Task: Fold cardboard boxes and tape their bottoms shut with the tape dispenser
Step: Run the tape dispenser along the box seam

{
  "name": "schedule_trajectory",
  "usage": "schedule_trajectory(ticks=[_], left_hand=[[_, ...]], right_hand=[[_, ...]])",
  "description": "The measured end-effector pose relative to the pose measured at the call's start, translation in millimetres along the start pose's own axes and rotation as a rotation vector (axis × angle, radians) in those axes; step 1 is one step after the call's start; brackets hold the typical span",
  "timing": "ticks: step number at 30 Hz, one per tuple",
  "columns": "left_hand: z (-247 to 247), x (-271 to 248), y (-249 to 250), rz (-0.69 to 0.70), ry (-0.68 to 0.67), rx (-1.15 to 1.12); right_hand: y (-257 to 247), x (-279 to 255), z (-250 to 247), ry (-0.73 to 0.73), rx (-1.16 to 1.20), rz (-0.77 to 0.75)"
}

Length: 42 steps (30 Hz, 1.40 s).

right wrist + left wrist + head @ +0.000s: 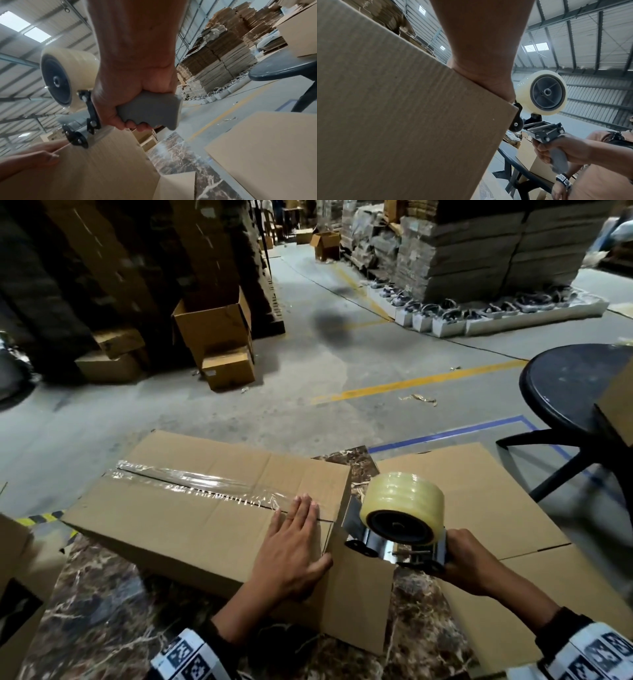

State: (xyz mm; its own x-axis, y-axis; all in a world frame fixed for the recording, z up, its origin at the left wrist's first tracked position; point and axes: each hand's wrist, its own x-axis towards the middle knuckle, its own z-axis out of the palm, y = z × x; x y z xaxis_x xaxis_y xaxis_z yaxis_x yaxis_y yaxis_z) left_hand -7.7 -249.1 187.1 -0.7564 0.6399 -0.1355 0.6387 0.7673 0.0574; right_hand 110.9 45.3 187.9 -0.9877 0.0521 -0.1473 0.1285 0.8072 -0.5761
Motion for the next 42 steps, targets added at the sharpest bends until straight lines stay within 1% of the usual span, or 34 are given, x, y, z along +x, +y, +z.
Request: schedule_trajectory(ticks=[2, 4, 5, 8, 11, 13, 16, 18, 21, 25, 28, 30, 31, 34, 37, 40, 42], left_hand=[[2.9, 0.3, -0.8, 0.0, 0.007, -0.006], [4.2, 0.7, -2.2, 0.011, 0.021, -0.001], [5.4, 1.0, -3.4, 0.017, 0.024, -0.005], [7.2, 2.6, -5.6, 0.02, 0.058, -0.073], [12.5, 5.2, -7.9, 0.027, 0.058, -0.03], [12.9, 6.4, -8.4, 0.027, 0.035, -0.012], [15.4, 8.5, -9.3, 0.033, 0.053, 0.025], [12.4, 7.5, -7.6, 0.026, 0.047, -0.006], [8.7, 6.4, -6.2, -0.006, 0.038, -0.013], [1.7, 6.0, -6.5, -0.011, 0.027, -0.061], [-4.8, 6.5, -13.8, 0.064, 0.026, -0.07], [-9.0, 8.8, -20.0, 0.121, 0.004, -0.04], [-9.6, 9.4, -23.0, 0.151, -0.004, -0.022], [-10.4, 11.5, -34.7, 0.225, -0.01, -0.009], [-10.3, 13.1, -57.9, 0.257, -0.006, -0.024], [-13.5, 15.6, -84.3, 0.272, 0.01, -0.051], [-12.2, 15.4, -93.8, 0.288, 0.018, -0.048]], right_hand=[[0.7, 5.3, 9.8, 0.001, 0.006, 0.007], [-8.6, 13.2, 20.0, -0.001, 0.057, 0.004], [-13.1, 16.8, 25.0, -0.021, 0.093, 0.028], [-15.3, 17.7, 35.7, -0.144, 0.243, 0.196], [2.6, 5.6, 51.1, -0.173, 0.328, 0.351], [14.1, -4.2, 64.9, -0.177, 0.473, 0.417], [22.8, -13.3, 84.5, -0.105, 0.656, 0.47], [19.3, -16.2, 92.3, -0.047, 0.757, 0.495], [10.6, -20.2, 102.0, 0.016, 0.935, 0.577], [-5.3, -19.2, 101.3, 0.122, 1.079, 0.603], [-19.9, -13.3, 97.5, 0.208, 1.136, 0.625], [-27.6, -12.4, 103.2, 0.25, 1.229, 0.65], [-28.9, -14.0, 111.1, 0.28, 1.276, 0.682], [-31.2, -18.8, 140.8, 0.304, 1.332, 0.851], [-32.6, -27.8, 176.9, 0.341, 1.439, 0.983], [-35.9, -39.9, 204.9, 0.432, 1.5, 1.051], [-38.0, -46.4, 218.8, 0.487, 1.544, 1.062]])
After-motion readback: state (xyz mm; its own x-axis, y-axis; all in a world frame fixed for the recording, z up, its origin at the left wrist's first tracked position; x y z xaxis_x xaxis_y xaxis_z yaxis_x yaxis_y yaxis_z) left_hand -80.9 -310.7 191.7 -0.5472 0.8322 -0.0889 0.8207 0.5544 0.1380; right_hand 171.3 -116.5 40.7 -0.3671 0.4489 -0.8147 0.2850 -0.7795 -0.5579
